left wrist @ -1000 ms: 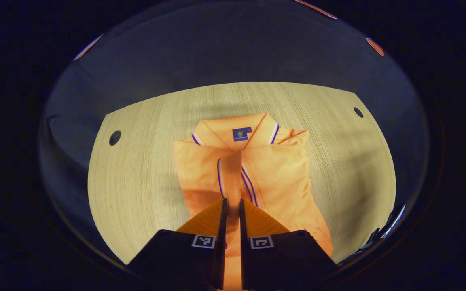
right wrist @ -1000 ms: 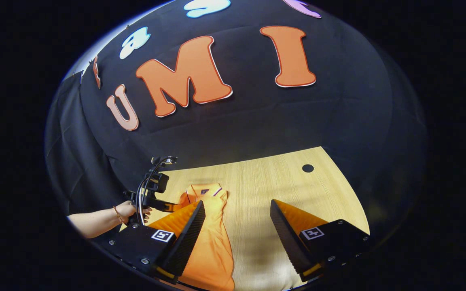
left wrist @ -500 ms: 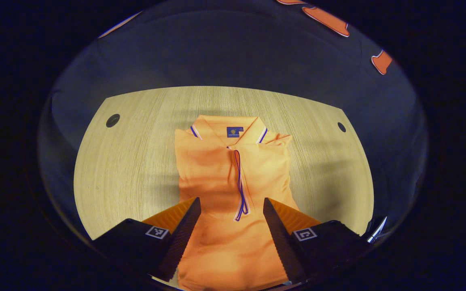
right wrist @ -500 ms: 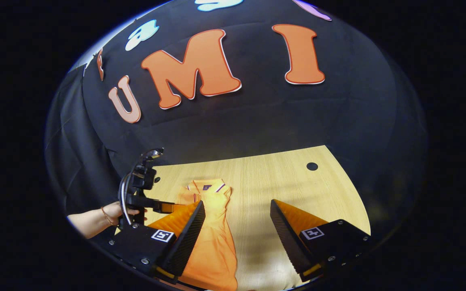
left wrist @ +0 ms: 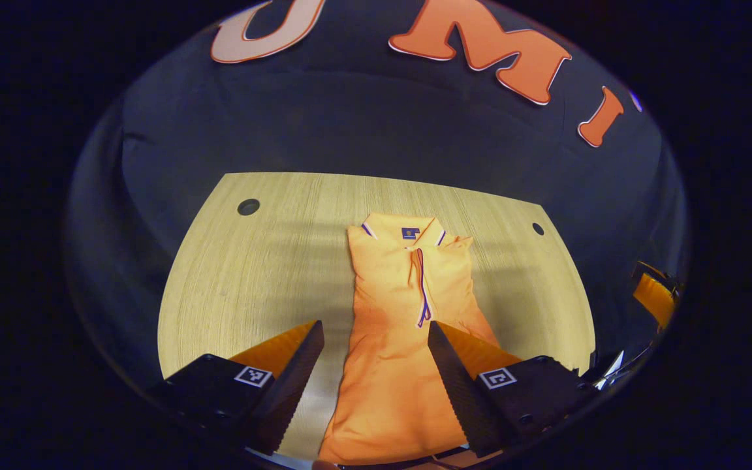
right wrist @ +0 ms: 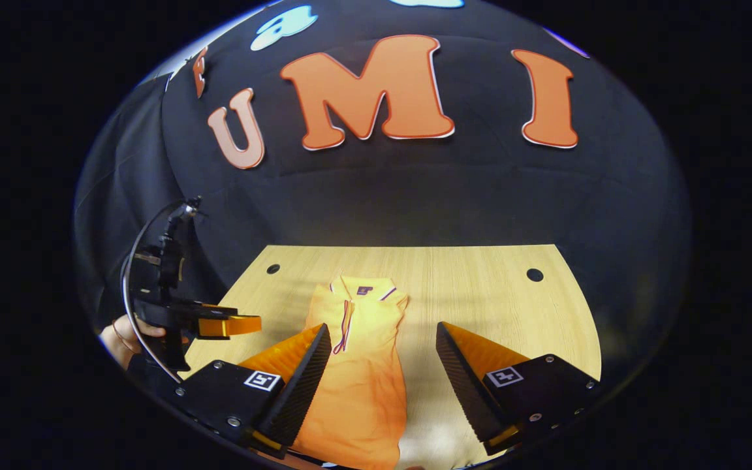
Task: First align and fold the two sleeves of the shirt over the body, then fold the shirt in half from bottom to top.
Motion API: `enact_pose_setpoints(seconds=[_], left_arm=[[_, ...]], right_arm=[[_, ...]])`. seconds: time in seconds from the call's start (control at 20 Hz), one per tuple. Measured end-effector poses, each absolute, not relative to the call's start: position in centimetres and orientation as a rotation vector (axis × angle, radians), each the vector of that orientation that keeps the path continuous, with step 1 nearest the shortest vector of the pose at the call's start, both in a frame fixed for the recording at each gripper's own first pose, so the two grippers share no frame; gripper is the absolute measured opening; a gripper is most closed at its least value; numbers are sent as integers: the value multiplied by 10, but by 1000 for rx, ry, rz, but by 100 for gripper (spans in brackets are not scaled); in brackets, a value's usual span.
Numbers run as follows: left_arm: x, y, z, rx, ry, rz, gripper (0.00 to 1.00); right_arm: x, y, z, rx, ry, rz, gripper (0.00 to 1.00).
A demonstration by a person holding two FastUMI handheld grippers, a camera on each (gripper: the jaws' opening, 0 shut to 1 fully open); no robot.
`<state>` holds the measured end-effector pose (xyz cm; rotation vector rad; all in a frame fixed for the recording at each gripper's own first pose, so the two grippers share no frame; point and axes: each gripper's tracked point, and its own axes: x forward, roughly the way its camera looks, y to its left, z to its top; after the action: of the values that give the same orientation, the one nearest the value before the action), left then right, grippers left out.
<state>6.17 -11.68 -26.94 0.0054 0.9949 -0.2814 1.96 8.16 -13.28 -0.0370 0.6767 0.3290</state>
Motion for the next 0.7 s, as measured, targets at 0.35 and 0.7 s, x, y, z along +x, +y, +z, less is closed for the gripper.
enact_pose_setpoints(seconds=[0.35, 0.7], left_arm=[[-1, -58, -280, -7, 1025, -260, 99], [-80, -23, -310, 59, 1105, -272, 99]], right_arm=[[-17, 104, -180, -138, 779, 327, 99], [-87, 81, -258, -218, 990, 285, 99]])
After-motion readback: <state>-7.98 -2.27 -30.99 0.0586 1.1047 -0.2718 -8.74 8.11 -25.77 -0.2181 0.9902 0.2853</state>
